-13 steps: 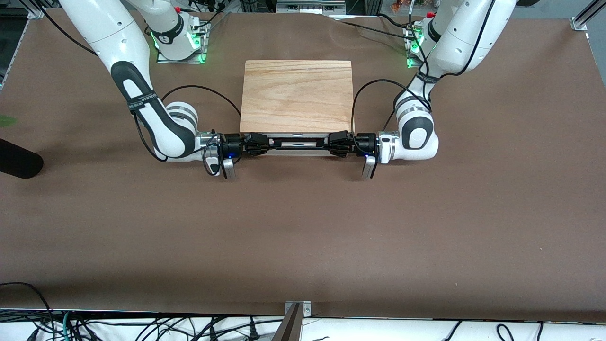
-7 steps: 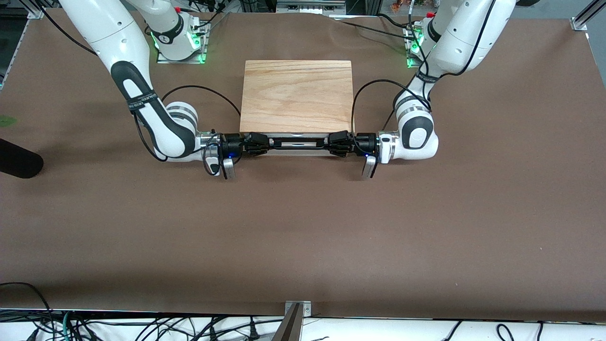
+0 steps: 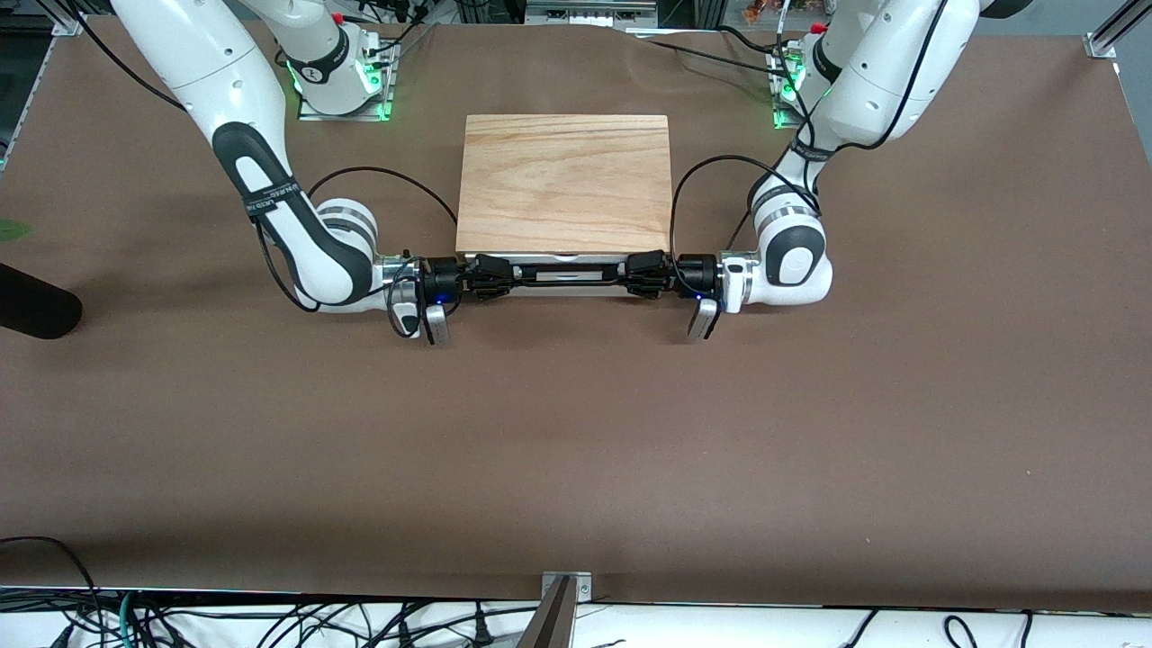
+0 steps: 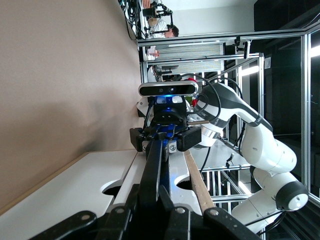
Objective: Pull top drawer with both arms simultaneously
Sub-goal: 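Pull the drawer out of the cabinet with both grippers together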
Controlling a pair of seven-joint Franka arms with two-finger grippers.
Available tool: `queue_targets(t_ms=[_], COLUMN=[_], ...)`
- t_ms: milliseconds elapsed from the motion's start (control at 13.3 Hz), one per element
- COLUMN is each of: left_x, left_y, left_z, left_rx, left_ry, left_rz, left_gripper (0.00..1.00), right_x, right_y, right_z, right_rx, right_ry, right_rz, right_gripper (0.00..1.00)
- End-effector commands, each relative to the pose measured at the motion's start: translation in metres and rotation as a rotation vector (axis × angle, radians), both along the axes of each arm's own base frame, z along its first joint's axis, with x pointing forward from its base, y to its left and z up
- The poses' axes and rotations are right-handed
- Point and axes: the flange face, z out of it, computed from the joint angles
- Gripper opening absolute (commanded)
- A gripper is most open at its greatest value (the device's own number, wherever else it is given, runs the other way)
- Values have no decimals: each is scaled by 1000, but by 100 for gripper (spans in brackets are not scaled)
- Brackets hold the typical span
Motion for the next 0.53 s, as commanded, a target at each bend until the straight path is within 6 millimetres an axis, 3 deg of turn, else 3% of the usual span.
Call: queue_targets(t_ms=[0, 452], left_x=[-6, 24], left_y=[-3, 2], left_z=[-25, -31], left_rx=[12, 0], left_ry=[-35, -52], left_rz=[-8, 15], left_gripper=[0, 0], right_x=[43, 70], right_y=[6, 3], right_z=[10, 20], right_rx=[47, 57], right_ry=[-17, 1], right_rz=[-61, -86], right_gripper=[0, 0])
